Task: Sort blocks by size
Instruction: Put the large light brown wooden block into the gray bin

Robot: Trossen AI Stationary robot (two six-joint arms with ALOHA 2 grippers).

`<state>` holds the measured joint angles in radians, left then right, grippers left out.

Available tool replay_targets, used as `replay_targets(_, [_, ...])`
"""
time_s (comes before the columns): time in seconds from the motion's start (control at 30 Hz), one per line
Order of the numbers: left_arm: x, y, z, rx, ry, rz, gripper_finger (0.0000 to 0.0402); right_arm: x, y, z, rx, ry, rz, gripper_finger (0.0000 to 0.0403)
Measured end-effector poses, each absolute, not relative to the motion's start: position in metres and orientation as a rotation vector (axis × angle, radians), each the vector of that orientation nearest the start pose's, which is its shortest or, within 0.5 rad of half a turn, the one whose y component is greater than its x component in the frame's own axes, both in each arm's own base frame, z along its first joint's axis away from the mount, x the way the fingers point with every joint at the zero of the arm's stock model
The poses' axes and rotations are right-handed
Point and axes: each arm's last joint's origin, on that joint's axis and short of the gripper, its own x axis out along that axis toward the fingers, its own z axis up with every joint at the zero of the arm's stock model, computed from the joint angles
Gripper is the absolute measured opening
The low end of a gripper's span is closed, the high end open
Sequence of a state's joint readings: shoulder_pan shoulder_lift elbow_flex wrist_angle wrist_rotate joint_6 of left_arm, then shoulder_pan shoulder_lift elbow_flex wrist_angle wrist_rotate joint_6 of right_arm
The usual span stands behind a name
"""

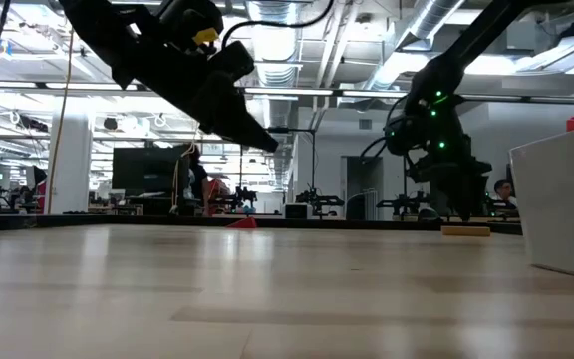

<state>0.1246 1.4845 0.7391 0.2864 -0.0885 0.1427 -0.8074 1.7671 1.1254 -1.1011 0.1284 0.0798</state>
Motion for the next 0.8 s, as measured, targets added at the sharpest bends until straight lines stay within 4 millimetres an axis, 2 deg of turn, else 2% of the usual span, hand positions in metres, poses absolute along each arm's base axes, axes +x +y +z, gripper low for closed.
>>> replay_targets(0.3, [0.301, 0.04, 0.206, 0.158, 0.456, 0.172, 0.0212, 0.21, -0.219, 0.153, 0.731, 1.711, -0.667, 0.0255])
replay_targets(0.47, [0.3, 0.04, 0.206, 0.166, 0.464, 0.169, 0.0212, 0.22, -0.222, 0.154, 0.707, 1.753, -0.63, 0.0246])
replay_targets(0.67, [0.3, 0.043, 0.205, 0.168, 0.471, 0.176, 0.0212, 0.25, -0.198, 0.166, 0.597, 1.727, -0.384, 0.0211])
replay_targets(0.8, [0.3, 0.044, 0.205, 0.167, 0.475, 0.181, 0.0212, 0.266, -0.175, 0.187, 0.518, 1.69, -0.3, 0.0189])
